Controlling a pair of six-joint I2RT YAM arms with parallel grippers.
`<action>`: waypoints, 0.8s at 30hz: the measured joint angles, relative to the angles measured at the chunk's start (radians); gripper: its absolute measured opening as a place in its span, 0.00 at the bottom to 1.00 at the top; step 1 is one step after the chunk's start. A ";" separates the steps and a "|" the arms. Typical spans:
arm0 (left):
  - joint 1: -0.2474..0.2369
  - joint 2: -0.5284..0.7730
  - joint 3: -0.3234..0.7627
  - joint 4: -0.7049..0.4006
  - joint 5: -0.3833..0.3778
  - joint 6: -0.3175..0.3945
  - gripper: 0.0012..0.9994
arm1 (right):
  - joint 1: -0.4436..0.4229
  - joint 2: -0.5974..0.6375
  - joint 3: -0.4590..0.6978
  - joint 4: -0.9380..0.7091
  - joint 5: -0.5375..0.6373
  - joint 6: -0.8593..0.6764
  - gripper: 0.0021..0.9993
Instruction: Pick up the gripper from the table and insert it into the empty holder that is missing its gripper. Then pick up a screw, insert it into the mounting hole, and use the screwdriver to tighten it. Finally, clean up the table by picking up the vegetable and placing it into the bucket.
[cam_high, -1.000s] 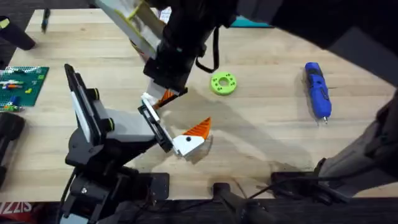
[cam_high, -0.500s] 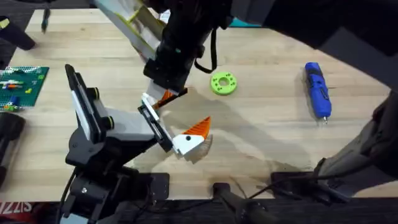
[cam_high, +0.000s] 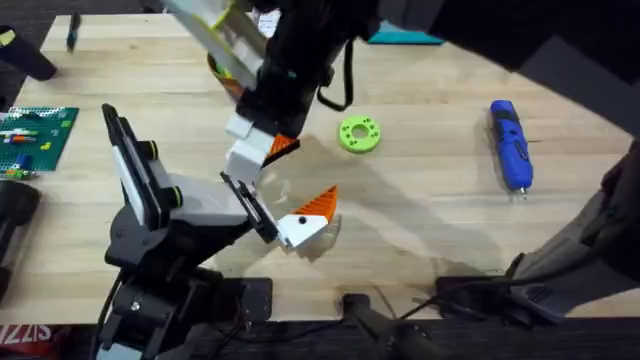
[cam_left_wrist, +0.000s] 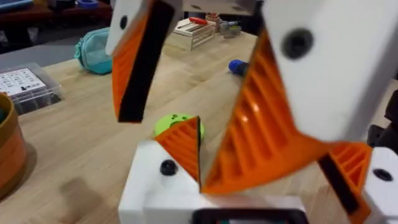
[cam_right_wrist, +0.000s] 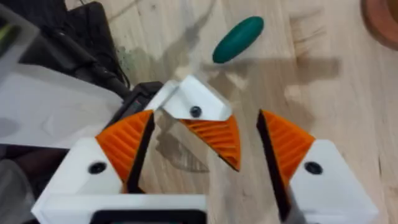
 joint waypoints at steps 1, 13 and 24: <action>0.000 0.000 0.000 0.000 0.001 0.001 0.99 | -0.009 0.000 0.000 0.002 0.000 0.000 0.99; 0.000 0.000 0.000 0.000 0.001 0.007 0.99 | -0.133 -0.154 0.000 -0.065 -0.003 0.001 0.99; 0.000 0.000 0.000 0.000 0.001 0.007 0.99 | -0.271 -0.229 0.000 -0.194 -0.199 -0.079 0.99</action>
